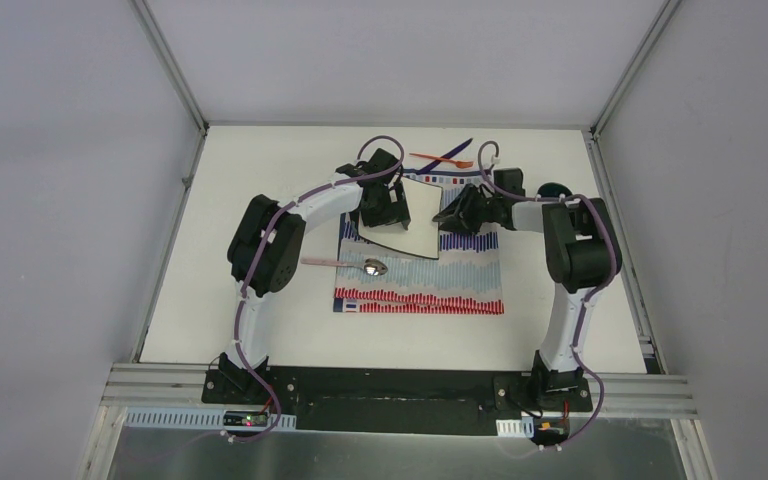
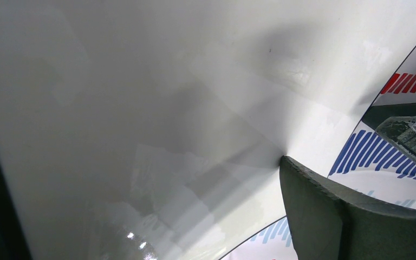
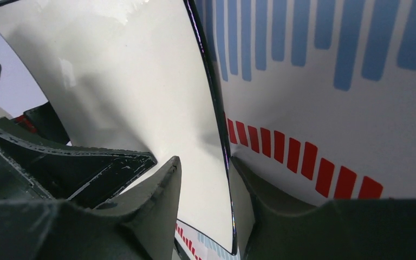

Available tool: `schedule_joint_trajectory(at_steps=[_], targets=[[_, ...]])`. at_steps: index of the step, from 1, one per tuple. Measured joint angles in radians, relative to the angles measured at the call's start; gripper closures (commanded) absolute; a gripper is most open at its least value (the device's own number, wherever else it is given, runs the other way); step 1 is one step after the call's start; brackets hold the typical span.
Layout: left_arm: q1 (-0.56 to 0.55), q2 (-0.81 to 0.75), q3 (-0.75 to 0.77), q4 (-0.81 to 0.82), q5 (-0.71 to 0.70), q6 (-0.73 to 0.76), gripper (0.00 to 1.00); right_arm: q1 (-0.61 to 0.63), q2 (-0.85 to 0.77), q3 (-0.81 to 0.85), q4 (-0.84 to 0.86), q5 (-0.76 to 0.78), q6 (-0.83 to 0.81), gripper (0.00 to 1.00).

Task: Set the dinner table for one person
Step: Place the plate on the napkin.

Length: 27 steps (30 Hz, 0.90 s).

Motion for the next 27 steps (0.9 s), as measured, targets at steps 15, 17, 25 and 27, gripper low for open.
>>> schedule_joint_trajectory(at_steps=[15, 17, 25, 27], targets=[[0.017, -0.032, -0.015, 0.011, -0.111, -0.008, 1.0, -0.004, 0.183, 0.021, 0.47, -0.171, 0.244, 0.59], [0.017, -0.034, -0.017, 0.014, -0.122, -0.009, 1.0, 0.001, 0.193, 0.023, 0.503, -0.167, 0.256, 0.59], [0.016, -0.052, -0.042, 0.035, -0.153, -0.02, 1.0, 0.015, 0.206, 0.023, 0.563, -0.139, 0.273, 0.58], [0.016, -0.056, -0.049, 0.04, -0.161, -0.026, 1.0, 0.02, 0.206, 0.023, 0.571, -0.127, 0.274, 0.58]])
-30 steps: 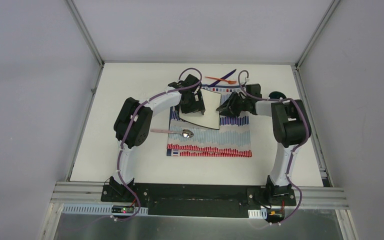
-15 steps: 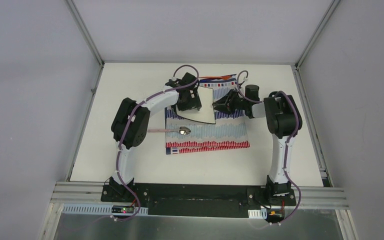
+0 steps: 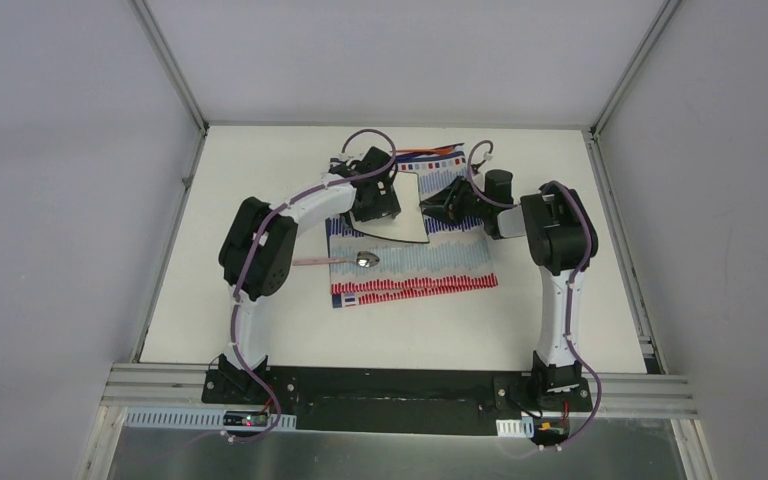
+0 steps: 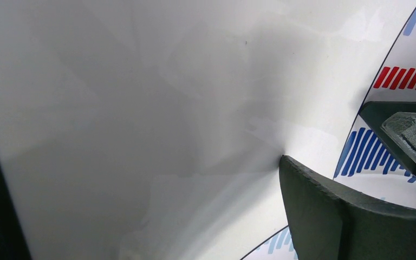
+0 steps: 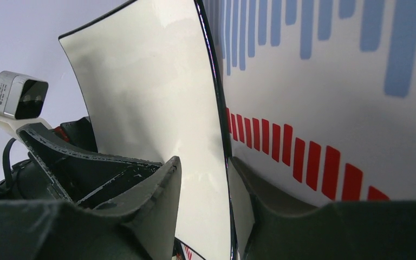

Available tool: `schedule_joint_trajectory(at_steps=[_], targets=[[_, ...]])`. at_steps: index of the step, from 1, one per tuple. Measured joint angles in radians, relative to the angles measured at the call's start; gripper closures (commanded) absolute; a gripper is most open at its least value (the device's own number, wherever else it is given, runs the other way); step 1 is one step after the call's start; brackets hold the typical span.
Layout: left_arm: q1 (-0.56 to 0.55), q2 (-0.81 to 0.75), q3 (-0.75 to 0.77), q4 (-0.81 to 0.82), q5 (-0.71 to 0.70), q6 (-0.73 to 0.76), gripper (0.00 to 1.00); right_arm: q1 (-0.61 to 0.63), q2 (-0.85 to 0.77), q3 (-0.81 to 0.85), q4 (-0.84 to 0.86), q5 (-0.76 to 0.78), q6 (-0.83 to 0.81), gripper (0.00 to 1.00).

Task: Set the dinner table for one person
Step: Place the plate on the napkin.

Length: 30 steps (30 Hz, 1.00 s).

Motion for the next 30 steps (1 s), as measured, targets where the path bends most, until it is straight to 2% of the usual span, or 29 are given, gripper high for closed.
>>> schedule_joint_trajectory(at_steps=[9, 23, 24, 26, 30], targets=[[-0.009, -0.024, -0.035, 0.026, -0.02, -0.027, 1.0, 0.011, -0.001, 0.0, 0.014, 0.03, -0.001, 0.57], [-0.01, -0.031, -0.052, 0.041, 0.025, -0.042, 1.0, 0.026, -0.008, 0.0, 0.019, 0.066, -0.005, 0.56], [-0.01, -0.029, -0.05, 0.04, 0.026, -0.042, 0.97, 0.026, -0.008, 0.0, 0.019, 0.066, -0.005, 0.56], [-0.01, -0.027, -0.051, 0.037, 0.025, -0.042, 0.84, 0.026, -0.008, 0.0, 0.019, 0.066, -0.005, 0.56], [-0.01, -0.024, -0.048, 0.029, 0.016, -0.043, 0.78, 0.026, -0.008, 0.0, 0.019, 0.066, -0.004, 0.56]])
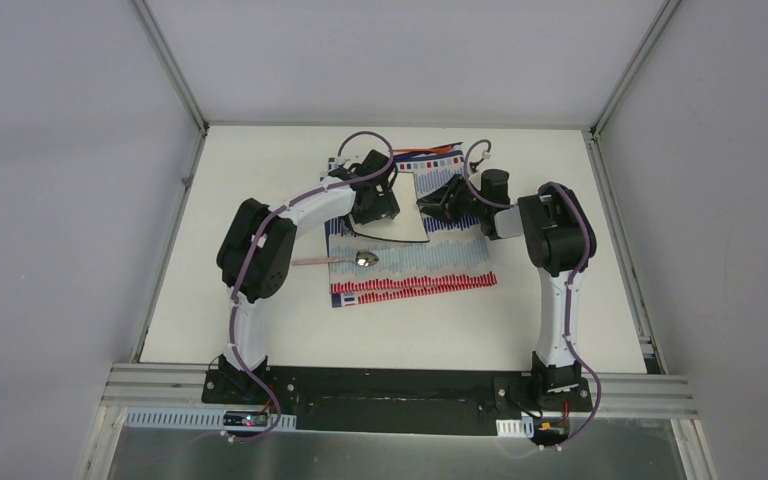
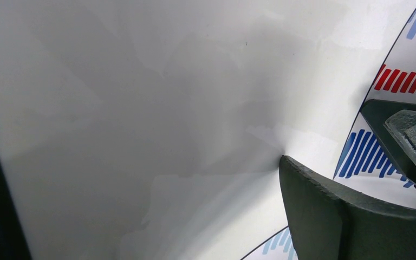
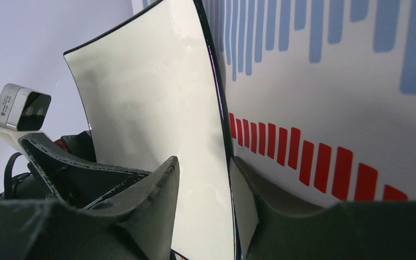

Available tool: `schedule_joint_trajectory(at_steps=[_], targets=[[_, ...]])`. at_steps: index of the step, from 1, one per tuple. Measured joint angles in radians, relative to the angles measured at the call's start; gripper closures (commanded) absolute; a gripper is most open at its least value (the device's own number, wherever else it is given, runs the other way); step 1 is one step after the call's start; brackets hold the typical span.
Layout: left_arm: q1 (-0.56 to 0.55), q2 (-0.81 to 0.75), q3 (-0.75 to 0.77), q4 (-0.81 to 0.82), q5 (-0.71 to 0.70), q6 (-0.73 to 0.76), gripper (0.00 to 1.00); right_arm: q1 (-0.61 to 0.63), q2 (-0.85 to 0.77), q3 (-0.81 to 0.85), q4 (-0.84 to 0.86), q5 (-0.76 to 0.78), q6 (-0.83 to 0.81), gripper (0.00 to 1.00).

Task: Set the dinner table for one person
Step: Place the plate on the napkin.

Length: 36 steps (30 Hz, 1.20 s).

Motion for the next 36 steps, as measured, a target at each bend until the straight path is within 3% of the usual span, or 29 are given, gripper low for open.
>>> schedule_joint_trajectory(at_steps=[4, 7, 20, 23, 29, 36], targets=[[0.0, 0.015, 0.031, -0.034, -0.022, -0.001, 0.5, 0.0, 0.0, -0.002, 0.003, 0.0, 0.001, 0.56], [0.0, 0.025, 0.051, -0.054, -0.03, -0.001, 0.42, 0.001, 0.0, -0.002, 0.006, 0.001, 0.003, 0.56], [0.0, 0.052, 0.112, -0.122, -0.034, 0.012, 0.35, 0.004, -0.007, -0.009, 0.01, 0.014, 0.014, 0.55], [0.0, 0.052, 0.111, -0.123, -0.024, 0.011, 0.25, 0.005, -0.008, -0.014, 0.018, 0.018, 0.019, 0.55], [0.0, 0.051, 0.103, -0.121, -0.019, -0.001, 0.24, 0.012, -0.024, -0.036, 0.033, 0.053, 0.019, 0.55], [0.0, 0.053, 0.109, -0.131, -0.022, -0.01, 0.23, 0.084, -0.151, -0.041, -0.193, 0.268, -0.151, 0.62]])
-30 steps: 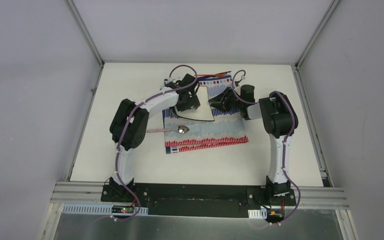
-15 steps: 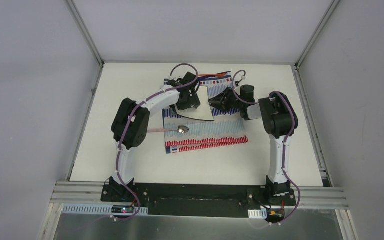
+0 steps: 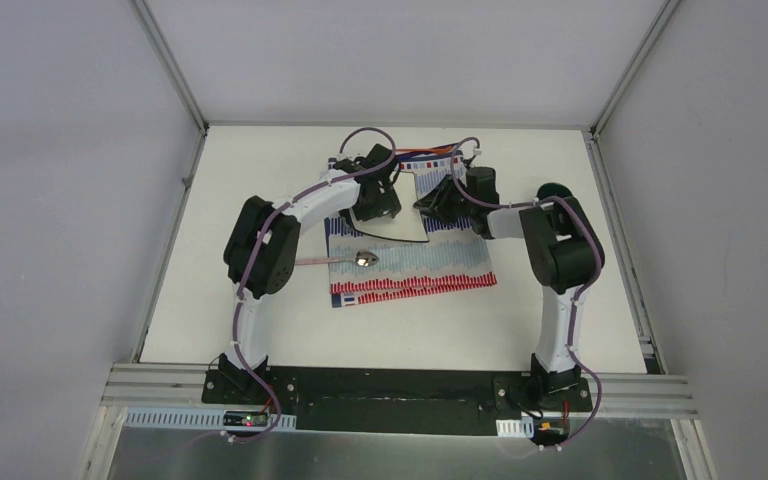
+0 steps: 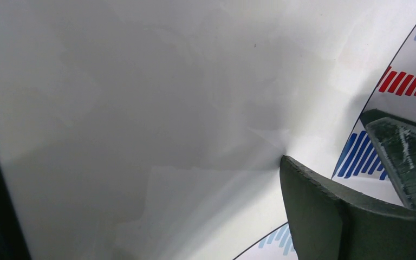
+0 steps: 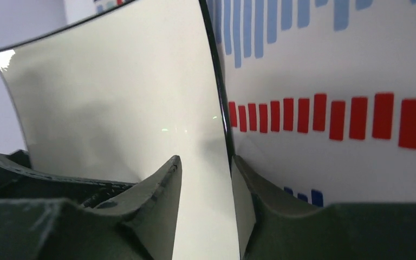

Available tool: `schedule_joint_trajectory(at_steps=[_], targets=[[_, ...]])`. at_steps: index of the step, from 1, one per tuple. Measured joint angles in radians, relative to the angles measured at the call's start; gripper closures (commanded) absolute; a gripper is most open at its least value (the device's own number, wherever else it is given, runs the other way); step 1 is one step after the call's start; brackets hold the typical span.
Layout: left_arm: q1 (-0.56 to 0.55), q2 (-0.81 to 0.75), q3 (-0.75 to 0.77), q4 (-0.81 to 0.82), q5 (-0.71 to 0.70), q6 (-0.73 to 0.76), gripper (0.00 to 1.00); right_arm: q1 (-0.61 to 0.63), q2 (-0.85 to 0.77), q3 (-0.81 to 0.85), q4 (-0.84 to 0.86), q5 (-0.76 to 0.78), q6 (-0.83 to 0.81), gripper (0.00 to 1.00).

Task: Set the dinner table for one person
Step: Place the plate on the napkin.

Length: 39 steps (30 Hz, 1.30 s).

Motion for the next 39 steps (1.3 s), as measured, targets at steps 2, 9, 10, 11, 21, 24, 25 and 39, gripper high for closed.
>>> schedule_joint_trajectory(at_steps=[2, 9, 10, 11, 21, 24, 25, 39], targets=[[0.0, 0.008, 0.018, -0.018, -0.005, 0.0, 0.22, 0.019, -0.042, 0.0, -0.084, 0.048, -0.054, 0.64], [0.0, 0.019, 0.039, -0.028, -0.004, 0.011, 0.08, 0.153, -0.144, -0.006, -0.211, -0.06, -0.086, 0.62], [0.0, 0.019, 0.039, -0.028, -0.002, 0.011, 0.08, 0.156, -0.148, -0.007, -0.217, -0.062, -0.086, 0.62], [0.0, 0.019, 0.039, -0.028, 0.0, 0.011, 0.08, 0.157, -0.15, -0.007, -0.222, -0.065, -0.087, 0.62], [0.0, 0.017, 0.039, -0.034, 0.0, -0.002, 0.08, 0.161, -0.15, -0.007, -0.224, -0.105, -0.084, 0.63], [0.0, 0.01, 0.031, -0.032, -0.001, -0.011, 0.07, 0.162, -0.15, -0.008, -0.221, -0.109, -0.08, 0.63], [0.0, 0.007, 0.027, -0.031, -0.001, -0.015, 0.07, 0.162, -0.15, -0.011, -0.217, -0.112, -0.079, 0.63], [-0.024, -0.021, 0.098, -0.188, -0.099, -0.057, 0.06, 0.172, -0.15, -0.028, -0.169, -0.161, -0.053, 0.63]])
